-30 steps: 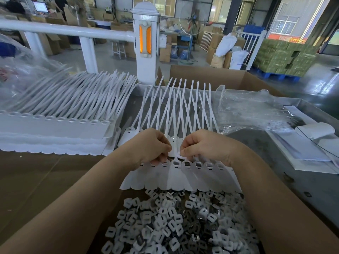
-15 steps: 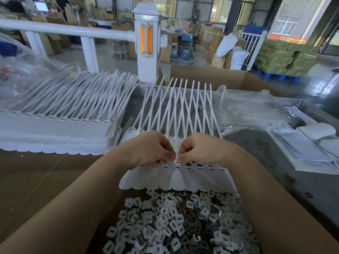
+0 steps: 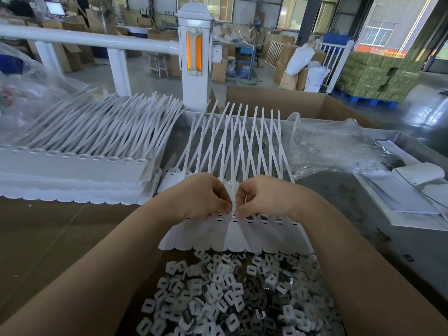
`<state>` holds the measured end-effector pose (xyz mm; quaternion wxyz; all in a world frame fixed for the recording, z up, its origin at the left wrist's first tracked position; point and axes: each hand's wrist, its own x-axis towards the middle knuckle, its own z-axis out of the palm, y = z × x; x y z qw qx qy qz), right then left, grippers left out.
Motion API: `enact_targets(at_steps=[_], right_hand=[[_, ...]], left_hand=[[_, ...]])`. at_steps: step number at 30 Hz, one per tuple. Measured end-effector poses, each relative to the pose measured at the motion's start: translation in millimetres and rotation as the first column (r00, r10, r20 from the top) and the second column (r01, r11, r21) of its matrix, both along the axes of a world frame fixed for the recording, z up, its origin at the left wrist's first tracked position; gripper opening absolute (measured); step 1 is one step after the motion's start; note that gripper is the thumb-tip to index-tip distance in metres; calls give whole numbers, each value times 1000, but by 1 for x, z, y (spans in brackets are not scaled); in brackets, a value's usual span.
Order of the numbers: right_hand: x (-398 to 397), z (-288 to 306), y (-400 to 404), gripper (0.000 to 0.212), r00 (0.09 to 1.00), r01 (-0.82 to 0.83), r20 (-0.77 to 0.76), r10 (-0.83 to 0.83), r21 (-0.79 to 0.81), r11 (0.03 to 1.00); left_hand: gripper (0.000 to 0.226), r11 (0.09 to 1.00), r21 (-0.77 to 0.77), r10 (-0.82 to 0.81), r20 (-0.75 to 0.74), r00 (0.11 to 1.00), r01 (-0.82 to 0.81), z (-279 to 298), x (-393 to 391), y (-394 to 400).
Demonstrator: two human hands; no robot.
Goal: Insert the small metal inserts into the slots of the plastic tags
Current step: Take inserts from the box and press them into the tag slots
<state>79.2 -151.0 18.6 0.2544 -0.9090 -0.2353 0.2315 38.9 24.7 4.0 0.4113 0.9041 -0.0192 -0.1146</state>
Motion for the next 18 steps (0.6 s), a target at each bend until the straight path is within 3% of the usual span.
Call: enact_targets(at_steps=[9,18], right_hand=[[3,-1,-5,11,993,117,-33,-115,68,991],[4,-5,-1,16,989,146,-36,-144,69,987]], left_hand=[[11,993,48,108,65,992,-111,-9,2,-11],[5,984,177,-11,122,992,-11,-6,-2,-15]])
